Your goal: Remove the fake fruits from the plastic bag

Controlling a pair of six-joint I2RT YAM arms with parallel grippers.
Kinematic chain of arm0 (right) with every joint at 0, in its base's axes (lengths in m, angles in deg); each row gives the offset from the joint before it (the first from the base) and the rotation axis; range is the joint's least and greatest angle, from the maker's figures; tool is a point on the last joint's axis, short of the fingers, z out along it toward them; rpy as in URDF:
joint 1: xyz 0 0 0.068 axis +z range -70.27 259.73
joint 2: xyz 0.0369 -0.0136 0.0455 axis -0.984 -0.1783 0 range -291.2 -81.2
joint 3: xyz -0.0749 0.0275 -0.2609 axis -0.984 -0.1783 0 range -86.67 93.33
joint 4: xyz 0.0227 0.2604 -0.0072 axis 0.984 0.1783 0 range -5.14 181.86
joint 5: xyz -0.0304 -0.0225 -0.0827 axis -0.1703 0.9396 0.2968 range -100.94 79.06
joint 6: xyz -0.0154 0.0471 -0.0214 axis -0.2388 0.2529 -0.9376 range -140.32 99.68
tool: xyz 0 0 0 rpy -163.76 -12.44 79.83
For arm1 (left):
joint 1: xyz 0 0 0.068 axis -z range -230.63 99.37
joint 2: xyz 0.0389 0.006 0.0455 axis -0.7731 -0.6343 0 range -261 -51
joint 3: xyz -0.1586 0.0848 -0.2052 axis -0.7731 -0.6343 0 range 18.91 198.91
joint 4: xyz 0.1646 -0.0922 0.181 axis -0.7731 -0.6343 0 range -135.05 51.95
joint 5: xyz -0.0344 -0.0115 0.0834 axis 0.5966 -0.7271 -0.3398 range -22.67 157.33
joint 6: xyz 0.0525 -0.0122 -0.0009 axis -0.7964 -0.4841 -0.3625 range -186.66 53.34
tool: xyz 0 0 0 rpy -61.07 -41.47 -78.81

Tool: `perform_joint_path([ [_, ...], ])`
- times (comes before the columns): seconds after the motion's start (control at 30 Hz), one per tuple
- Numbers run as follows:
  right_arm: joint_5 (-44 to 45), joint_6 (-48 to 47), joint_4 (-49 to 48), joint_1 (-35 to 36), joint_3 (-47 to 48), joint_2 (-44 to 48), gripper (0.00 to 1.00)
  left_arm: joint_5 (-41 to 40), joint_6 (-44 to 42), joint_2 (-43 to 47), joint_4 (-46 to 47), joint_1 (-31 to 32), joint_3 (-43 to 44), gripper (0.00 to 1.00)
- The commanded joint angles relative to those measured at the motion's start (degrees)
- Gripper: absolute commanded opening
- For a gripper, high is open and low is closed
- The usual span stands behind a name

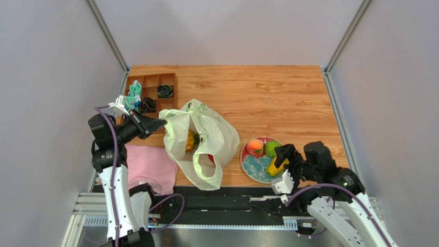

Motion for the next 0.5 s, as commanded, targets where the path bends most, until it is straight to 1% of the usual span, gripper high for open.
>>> perform_joint_path([
  [0.0, -10.8, 17.5, -10.3, 0.0, 11.4, -6.7, 0.96, 3.4, -0.7, 0.3, 0.1, -0.2, 0.1, 0.00],
  [0.03, -13.3, 22.3, -18.5, 1.2, 13.4, -11.4, 0.99, 5.0, -1.3, 0.0, 0.2, -0.2, 0.3, 0.00],
  [0.07, -12.8, 34.0, -22.9, 2.8, 15.0, -13.7, 0.99, 6.0, -2.0, -0.2, 0.3, -0.3, 0.5, 0.00],
  [0.1, -11.1, 39.6, -27.3, 5.2, 18.2, -16.7, 0.99, 7.0, -3.5, -0.1, 0.0, -0.2, 0.6, 0.00],
  [0.13, -4.9, 44.5, -34.5, 10.9, 19.9, -19.6, 0.96, 8.6, -4.6, -0.4, -0.9, -0.2, 1.8, 0.00],
  [0.17, -2.7, 52.9, -36.1, 13.4, 22.0, -26.4, 0.94, 9.4, -6.1, -0.7, -2.4, -0.3, 2.8, 0.00],
  [0.2, -2.2, 56.2, -36.1, 15.4, 29.0, -29.9, 0.91, 9.5, -11.1, -0.9, -7.9, -0.6, 4.2, 0.00],
  [0.23, -4.2, 59.9, -33.7, 18.7, 32.8, -33.4, 0.82, 9.1, -14.2, -1.1, -11.0, -0.8, 7.4, 0.00],
  [0.27, -5.8, 63.5, -32.5, 20.0, 37.2, -40.7, 0.77, 8.7, -17.1, -1.5, -14.0, -0.7, 8.8, 0.00],
  [0.3, -7.5, 71.0, -31.7, 21.0, 43.5, -43.6, 0.72, 8.3, -21.2, -1.8, -19.0, -0.7, 10.0, 0.00],
  [0.33, -10.9, 74.5, -31.6, 22.3, 46.2, -46.7, 0.66, 7.3, -21.8, -2.5, -20.3, -0.8, 11.7, 0.00],
  [0.37, -12.6, 77.6, -31.9, 22.9, 48.1, -51.1, 0.64, 7.2, -21.9, -2.4, -21.1, -1.0, 12.2, 0.00],
  [0.4, -14.1, 81.3, -32.4, 23.5, 49.6, -52.9, 0.60, 5.6, -21.7, -2.4, -21.9, -1.3, 12.9, 0.00],
  [0.47, -15.4, 83.4, -36.2, 26.6, 50.9, -55.0, 0.58, 3.9, -23.1, -2.8, -24.5, -1.9, 16.5, 0.00],
])
